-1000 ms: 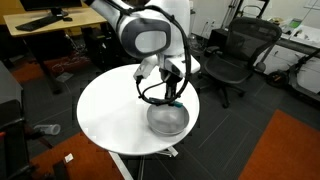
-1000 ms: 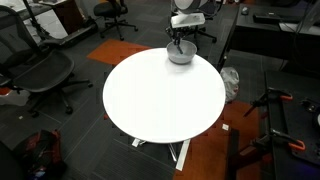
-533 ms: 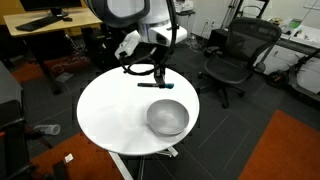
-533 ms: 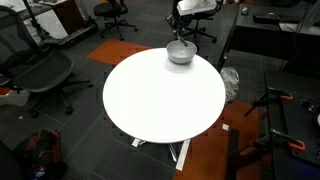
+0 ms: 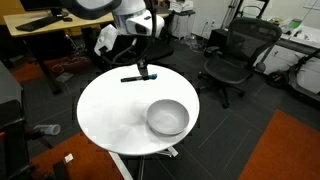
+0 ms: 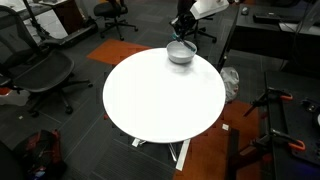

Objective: Move the marker from the grey bowl to the table

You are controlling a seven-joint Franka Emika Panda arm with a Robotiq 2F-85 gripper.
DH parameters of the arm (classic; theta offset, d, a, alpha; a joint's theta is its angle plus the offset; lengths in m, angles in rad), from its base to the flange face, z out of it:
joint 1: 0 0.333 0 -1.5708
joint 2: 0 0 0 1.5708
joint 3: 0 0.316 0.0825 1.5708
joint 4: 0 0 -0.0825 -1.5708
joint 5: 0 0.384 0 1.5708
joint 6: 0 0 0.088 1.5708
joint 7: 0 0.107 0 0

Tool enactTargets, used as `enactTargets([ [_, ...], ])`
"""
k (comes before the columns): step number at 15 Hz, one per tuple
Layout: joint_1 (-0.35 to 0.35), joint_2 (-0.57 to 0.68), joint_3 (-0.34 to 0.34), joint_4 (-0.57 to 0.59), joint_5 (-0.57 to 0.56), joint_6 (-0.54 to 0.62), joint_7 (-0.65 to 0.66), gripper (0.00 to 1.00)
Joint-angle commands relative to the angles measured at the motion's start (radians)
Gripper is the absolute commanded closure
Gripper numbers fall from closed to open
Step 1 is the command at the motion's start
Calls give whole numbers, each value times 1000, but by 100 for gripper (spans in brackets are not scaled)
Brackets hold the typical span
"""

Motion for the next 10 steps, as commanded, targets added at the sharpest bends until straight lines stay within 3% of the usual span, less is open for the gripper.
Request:
enactTargets([
  [1,2,-63,36,-112,-6,66,-58,95],
  [10,3,1,73,-180,2,144,-111,95],
])
